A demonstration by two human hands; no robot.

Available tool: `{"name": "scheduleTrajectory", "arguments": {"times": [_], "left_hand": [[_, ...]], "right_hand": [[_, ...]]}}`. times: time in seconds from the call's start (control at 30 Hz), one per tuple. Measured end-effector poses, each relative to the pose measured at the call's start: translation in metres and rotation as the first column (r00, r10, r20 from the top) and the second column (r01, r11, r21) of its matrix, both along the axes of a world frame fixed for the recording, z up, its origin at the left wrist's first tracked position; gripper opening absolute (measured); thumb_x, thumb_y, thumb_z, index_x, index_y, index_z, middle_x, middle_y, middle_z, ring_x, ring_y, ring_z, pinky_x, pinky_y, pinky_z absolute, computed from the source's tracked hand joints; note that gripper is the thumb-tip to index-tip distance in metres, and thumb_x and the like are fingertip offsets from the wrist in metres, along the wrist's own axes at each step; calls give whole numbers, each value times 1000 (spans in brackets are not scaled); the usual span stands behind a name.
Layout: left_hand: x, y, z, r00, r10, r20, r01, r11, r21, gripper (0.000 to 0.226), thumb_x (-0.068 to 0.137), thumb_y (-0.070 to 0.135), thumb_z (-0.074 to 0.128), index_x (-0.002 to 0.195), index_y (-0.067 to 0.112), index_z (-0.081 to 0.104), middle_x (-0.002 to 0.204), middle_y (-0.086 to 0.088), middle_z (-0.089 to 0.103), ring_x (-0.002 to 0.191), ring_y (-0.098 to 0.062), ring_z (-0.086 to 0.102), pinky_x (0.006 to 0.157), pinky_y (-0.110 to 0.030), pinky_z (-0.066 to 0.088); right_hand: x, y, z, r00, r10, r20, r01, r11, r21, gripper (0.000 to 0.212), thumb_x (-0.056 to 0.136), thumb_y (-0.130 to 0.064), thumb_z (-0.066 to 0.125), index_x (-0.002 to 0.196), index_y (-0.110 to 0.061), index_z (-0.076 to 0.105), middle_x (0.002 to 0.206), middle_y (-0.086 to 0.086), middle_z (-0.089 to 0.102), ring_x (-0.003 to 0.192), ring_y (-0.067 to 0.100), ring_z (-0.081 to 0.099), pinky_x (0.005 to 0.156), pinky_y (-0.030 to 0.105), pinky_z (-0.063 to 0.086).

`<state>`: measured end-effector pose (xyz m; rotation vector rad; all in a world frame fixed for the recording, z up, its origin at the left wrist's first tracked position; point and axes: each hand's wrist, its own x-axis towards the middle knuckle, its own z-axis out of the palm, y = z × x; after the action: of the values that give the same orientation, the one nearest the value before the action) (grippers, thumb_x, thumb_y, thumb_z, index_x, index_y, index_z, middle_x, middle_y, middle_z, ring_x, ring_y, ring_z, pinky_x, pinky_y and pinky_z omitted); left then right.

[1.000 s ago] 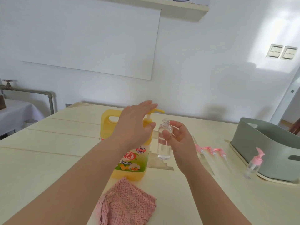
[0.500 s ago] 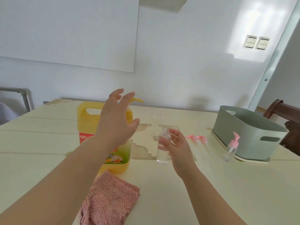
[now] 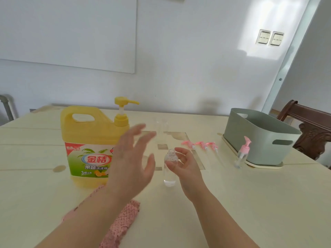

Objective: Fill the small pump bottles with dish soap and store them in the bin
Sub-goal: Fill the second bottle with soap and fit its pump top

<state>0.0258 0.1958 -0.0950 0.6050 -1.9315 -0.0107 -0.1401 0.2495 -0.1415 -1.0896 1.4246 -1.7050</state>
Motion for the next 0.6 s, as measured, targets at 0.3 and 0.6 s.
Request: {"name": "scheduleTrajectory", "arguments": {"times": [0.3,0.6], "left_hand": [[-49,2,-61,958,-279,-69,194,454,870,73,68,19,80,126,34,40,120,15,51,107,-2,52,73,-12,39],[-75,-4,-56,970,-218,-108,199,455,868,38,76,21,76,102,28,50,101,12,60,94,-4,57,66,-15,40]], "right_hand": [[-17,4,3,996,51,-69,-47,997,67,56,66,-21,77,116,-28,53,116,-3,63,109,9,62,97,32,49],[-62,2,12,986,-151,-72,154,987,42,23,90,-8,64,109,-20,63,108,0,68,93,1,64,86,20,50]]}}
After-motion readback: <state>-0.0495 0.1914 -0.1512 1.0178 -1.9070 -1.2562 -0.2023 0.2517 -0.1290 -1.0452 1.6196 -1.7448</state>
